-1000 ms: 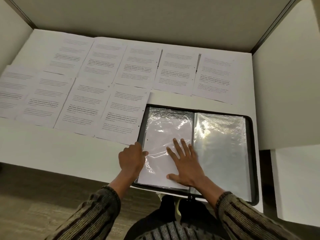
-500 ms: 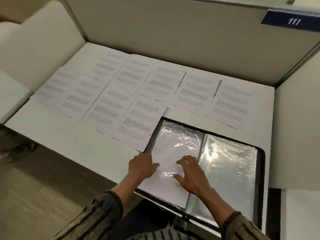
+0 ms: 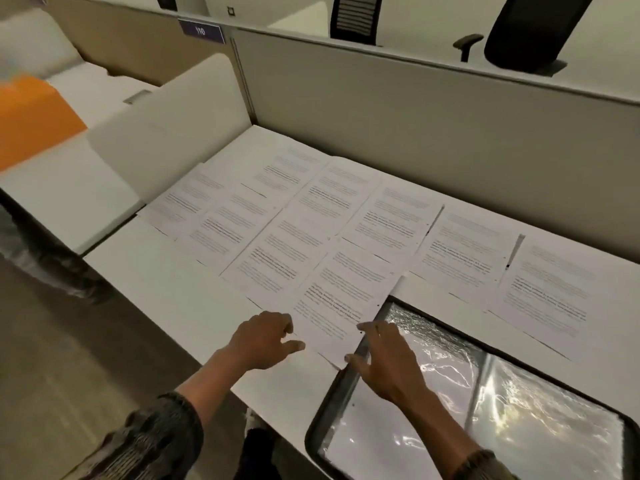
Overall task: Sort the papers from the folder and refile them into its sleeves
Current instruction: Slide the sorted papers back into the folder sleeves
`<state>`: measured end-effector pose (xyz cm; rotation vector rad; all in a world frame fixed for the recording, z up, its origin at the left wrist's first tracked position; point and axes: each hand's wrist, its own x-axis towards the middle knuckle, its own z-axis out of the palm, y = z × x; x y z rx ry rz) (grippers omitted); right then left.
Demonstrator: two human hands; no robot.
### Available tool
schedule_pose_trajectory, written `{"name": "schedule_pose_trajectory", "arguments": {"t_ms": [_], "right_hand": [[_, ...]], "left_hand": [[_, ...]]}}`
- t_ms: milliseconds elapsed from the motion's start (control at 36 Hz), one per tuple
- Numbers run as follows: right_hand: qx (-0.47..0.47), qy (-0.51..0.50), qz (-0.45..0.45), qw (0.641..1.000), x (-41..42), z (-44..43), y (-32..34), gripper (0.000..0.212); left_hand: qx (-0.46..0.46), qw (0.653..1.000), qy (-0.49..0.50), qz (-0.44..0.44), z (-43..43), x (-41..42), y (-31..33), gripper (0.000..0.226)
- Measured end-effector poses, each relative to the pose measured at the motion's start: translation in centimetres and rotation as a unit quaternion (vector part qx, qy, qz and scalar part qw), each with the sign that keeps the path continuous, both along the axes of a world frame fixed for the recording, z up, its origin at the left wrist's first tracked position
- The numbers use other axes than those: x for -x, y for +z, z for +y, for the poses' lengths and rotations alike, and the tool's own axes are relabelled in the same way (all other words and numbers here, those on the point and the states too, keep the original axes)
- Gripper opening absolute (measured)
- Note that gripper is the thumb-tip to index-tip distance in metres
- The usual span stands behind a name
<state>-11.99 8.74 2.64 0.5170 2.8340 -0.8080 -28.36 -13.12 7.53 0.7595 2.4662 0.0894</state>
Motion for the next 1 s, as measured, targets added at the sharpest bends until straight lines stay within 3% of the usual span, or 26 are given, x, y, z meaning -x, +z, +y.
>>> {"name": "schedule_pose_trajectory", "arguments": {"t_ms": [222,444,694,1000], "right_hand": [[-0.043,-0.028,-0.004,0.999,15.0,-3.6,2.3,0.074],[-0.067,-0.075,-0.045,0.994,26.8,-5.6,4.6,0.077],[-0.091,-0.049,-0.07,0.992,35.1,-4.2,3.5,0.1],[-0.083,-0.023,-0.071,0.994,44.4,-1.6,1.4,0.105]], "left_hand": [[-0.06,0.99,-0.074,0.109,-3.7,16.4,1.3,0.094],[-0.041,0.973,-0.173,0.145,-5.0,29.2,0.1,0.101],[-0.078,0.971,-0.161,0.158,-5.2,39.0,-0.2,0.121],[-0.107,0.981,-0.081,0.137,-3.0,45.3,-0.9,0.127]]}}
